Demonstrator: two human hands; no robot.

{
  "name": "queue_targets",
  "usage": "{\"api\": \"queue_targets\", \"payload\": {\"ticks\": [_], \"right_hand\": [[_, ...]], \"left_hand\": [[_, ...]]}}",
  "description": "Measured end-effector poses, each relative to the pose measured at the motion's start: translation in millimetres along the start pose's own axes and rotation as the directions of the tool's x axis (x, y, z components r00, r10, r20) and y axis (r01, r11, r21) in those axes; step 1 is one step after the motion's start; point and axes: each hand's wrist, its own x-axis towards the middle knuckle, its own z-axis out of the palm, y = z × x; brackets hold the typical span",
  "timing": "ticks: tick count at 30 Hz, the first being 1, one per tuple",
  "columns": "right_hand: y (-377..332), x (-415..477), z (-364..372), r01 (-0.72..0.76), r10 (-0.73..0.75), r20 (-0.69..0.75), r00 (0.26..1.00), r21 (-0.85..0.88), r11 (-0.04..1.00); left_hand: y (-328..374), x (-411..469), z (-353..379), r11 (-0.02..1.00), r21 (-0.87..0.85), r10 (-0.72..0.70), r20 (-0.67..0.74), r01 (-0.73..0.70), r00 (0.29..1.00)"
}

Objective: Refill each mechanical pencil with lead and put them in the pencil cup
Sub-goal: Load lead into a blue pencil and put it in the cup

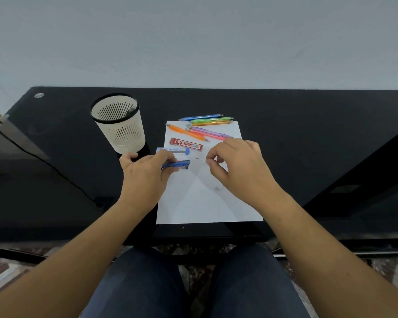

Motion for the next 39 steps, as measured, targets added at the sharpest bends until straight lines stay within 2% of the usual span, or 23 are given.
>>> {"api": "queue_targets", "payload": {"ticks": [4, 10, 25, 39], "right_hand": [[-4.6, -0.2, -3.0, 0.056, -0.055, -0.067, 0.996, 0.022, 0.998], [-11.3, -1.5, -5.3, 0.100, -0.097, -0.085, 0.992, 0.029, 0.995], [-17.6, -1.9, -3.9, 0.094, -0.096, -0.078, 0.992, -0.026, 0.995], [-19.0, -0.1, -6.2, 0.050, -0.047, 0.030, 0.998, -0.079, 0.996]], "left_hand": [[-0.8, 0.1, 0.5, 1.000, -0.004, -0.011, 0.001, 0.011, 1.000], [0.0, -2.2, 1.5, 0.999, -0.012, -0.038, 0.023, 0.039, 0.999], [2.0, -2.4, 0.7, 0.999, -0.037, -0.022, -0.002, 0.022, 1.000], [1.6, -3.1, 1.0, 1.000, 0.010, -0.008, 0.019, 0.008, 1.000]]}}
